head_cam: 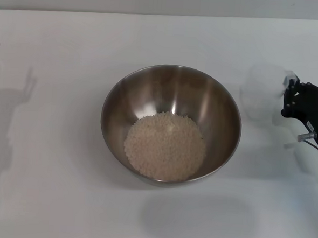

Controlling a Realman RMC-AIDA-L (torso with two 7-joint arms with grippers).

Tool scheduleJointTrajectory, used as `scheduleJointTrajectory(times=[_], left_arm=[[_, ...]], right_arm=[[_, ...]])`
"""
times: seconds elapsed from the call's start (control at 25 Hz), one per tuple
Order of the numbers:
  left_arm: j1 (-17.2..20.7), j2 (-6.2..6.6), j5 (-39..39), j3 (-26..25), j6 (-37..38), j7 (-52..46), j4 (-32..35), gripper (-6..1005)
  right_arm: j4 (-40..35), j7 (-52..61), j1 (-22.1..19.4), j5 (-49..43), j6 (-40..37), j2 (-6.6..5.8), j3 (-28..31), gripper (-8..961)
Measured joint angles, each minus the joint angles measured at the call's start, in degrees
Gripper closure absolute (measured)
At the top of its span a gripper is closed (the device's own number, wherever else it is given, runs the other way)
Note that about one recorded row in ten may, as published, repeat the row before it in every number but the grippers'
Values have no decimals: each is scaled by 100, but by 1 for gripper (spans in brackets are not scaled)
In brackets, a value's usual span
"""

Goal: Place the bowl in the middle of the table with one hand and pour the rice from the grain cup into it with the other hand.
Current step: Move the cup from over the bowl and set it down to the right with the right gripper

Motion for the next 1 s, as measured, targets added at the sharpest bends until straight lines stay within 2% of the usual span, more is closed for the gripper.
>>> scheduleJointTrajectory(times=[0.08,0.52,0.68,0.72,0.88,1.0], left_arm=[[-1,-1,0,0,0,0,-4,208],[-2,4,0,0,9,0,-13,208],[-2,6,0,0,6,0,-1,208],[-2,7,0,0,6,0,7,208],[1,7,0,0,4,0,21,208],[21,13,0,0,8,0,28,208]], right_arm=[[4,1,0,1,11,0,10,933],[87,-30,-136,2,-50,4,-20,744],[138,-65,-246,-1,-144,8,-56,606],[163,-86,-282,-3,-195,8,-82,571],[248,-136,-495,-8,-580,8,-154,545],[399,-139,-821,-8,-1201,1,-217,525]])
